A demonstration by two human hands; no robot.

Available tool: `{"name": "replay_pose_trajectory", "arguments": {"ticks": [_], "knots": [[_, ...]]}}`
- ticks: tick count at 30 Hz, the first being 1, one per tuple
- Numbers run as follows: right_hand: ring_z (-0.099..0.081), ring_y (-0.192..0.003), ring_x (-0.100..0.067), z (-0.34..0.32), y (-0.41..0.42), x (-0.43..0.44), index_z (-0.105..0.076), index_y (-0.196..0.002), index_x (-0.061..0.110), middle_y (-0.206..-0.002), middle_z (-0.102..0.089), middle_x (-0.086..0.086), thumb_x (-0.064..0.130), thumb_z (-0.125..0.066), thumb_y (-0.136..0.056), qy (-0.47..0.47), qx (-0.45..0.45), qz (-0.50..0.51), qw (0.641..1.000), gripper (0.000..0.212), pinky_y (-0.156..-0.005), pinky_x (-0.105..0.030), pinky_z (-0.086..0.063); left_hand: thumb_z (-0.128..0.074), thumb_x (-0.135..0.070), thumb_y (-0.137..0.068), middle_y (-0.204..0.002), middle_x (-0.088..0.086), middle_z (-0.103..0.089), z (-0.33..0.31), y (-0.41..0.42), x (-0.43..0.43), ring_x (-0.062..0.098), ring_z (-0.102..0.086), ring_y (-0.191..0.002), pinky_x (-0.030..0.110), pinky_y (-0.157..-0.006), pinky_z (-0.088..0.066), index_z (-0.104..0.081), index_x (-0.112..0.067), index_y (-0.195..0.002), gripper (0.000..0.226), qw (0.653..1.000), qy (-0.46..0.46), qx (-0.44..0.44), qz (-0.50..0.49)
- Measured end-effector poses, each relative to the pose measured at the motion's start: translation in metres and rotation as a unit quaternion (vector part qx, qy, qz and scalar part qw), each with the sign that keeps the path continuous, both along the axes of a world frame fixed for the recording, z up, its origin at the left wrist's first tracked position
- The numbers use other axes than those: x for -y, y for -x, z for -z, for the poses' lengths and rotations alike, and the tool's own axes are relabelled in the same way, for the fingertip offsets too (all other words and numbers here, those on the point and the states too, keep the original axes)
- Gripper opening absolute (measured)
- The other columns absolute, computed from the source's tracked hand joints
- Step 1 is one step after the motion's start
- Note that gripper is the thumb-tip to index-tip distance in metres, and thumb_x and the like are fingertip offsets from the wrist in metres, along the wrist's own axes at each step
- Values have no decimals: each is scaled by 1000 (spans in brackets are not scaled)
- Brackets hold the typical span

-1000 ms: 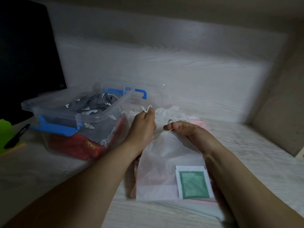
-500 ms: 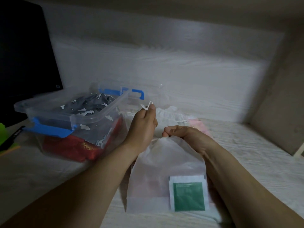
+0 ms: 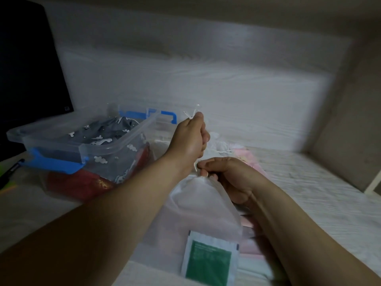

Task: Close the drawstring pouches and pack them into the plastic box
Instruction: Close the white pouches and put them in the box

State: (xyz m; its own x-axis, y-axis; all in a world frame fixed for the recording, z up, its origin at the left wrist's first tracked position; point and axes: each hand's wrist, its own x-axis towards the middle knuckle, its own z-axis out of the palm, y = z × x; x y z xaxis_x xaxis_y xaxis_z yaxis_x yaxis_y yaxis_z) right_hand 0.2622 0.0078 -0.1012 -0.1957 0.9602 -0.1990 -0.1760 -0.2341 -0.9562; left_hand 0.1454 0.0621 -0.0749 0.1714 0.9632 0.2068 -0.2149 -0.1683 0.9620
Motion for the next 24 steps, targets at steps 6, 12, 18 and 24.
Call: {"name": "replay_pose_trajectory", "arguments": {"ticks": [6, 12, 18, 24], "knots": [[-45, -43, -6, 2, 2, 2, -67, -75, 3, -61, -62, -4, -1, -59, -97, -47, 57, -8, 997, 23, -43, -19, -37, -37, -37, -110, -54, -2, -45, 1, -1, -5, 12, -24, -43, 24, -43, -17, -40, -20, -76, 39, 998, 33, 44, 13], [-47, -46, -6, 3, -1, 2, -72, -74, 6, -67, -64, -4, 3, -65, -95, -65, 73, -36, 995, 22, -43, -17, -40, -39, -36, -110, -58, 1, -51, -6, -4, -6, 13, -30, -45, 24, -43, -24, -44, -18, -78, 37, 999, 38, 14, 21], [-44, -45, -7, 5, -8, -3, -68, -74, 7, -65, -60, -5, 3, -61, -97, -88, 34, -15, 995, 24, -42, -18, -36, -39, -66, -102, -120, 3, -69, 6, 15, 4, 22, -71, -106, 43, -99, -55, -51, -20, -132, 56, 970, -21, -236, 62], [-43, -44, -8, 7, -13, -7, -64, -70, 6, -56, -56, -3, 3, -57, -99, -107, 55, 13, 993, 30, -42, -18, -36, -44, -40, -108, -102, -14, -68, 35, 40, 23, 8, -63, -93, 28, -78, -49, -61, -32, -118, 22, 923, -136, -359, 7]]}}
